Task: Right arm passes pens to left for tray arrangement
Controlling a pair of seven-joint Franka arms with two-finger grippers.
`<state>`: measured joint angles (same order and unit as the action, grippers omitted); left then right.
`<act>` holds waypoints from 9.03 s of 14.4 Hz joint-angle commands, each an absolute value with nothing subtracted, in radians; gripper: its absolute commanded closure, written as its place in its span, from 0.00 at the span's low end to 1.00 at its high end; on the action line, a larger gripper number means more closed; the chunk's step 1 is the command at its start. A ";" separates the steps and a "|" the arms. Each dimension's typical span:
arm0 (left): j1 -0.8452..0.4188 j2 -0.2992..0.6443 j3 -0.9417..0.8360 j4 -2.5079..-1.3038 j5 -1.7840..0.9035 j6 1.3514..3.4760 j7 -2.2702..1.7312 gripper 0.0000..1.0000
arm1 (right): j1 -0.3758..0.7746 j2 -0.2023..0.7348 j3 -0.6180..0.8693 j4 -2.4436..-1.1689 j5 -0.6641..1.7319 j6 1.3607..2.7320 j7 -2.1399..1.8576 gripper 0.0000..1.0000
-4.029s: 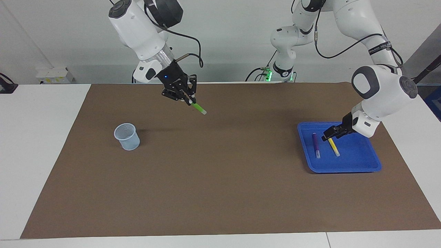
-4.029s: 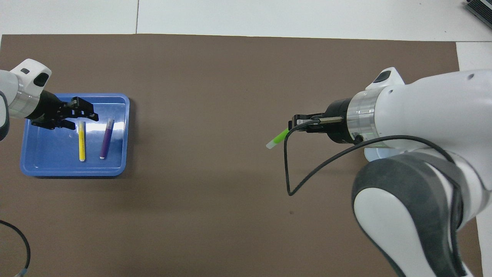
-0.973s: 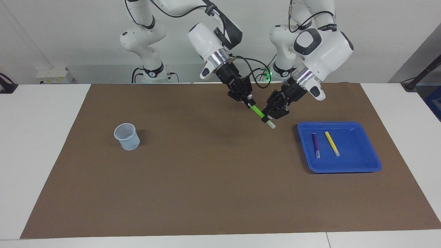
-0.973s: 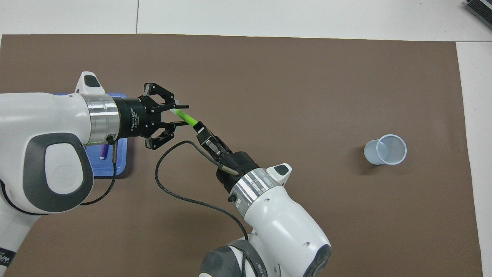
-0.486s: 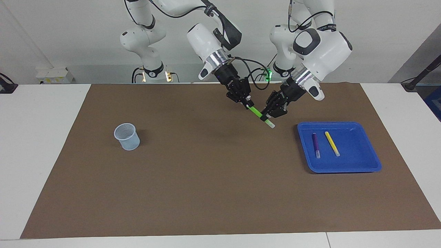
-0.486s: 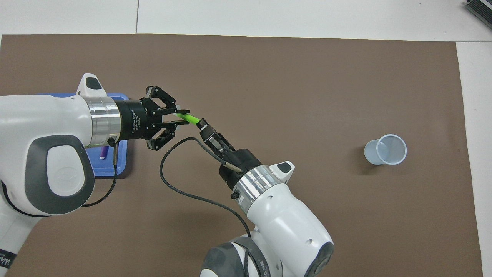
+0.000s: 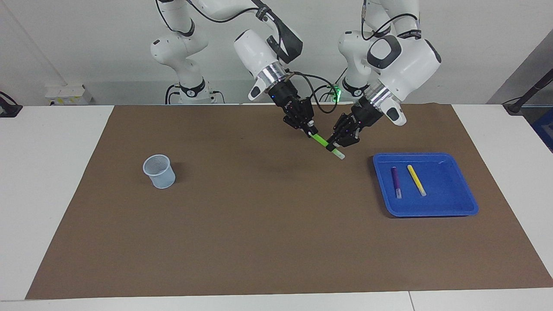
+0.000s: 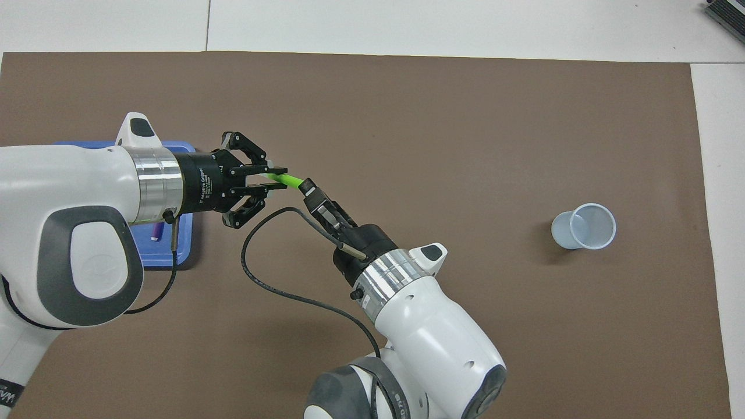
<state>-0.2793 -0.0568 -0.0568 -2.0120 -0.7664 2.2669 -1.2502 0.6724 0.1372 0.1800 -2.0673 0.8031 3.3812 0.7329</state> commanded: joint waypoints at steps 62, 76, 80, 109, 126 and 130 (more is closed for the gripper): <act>0.278 0.330 -0.034 -1.977 0.055 2.327 0.305 0.39 | -0.003 -0.018 0.078 -1.879 -0.003 1.756 -0.140 0.00; 0.239 0.318 -0.043 -1.694 0.041 2.040 0.247 0.00 | -0.011 0.008 0.078 -1.839 -0.005 1.813 -0.133 0.00; 0.198 0.307 -0.044 -1.591 0.041 1.930 0.151 0.00 | -0.014 0.003 0.077 -1.838 -0.005 1.802 -0.133 0.00; -0.015 -0.031 -0.032 -1.612 0.018 1.568 -0.058 0.00 | -0.006 0.003 0.029 -1.634 0.000 1.559 -0.083 0.00; -0.028 -0.029 -0.025 -1.611 0.020 1.583 -0.051 0.00 | -0.012 0.003 0.028 -1.634 0.000 1.559 -0.083 0.00; -0.025 -0.029 -0.026 -1.611 0.020 1.586 -0.052 0.00 | -0.012 0.003 0.028 -1.634 0.000 1.559 -0.083 0.00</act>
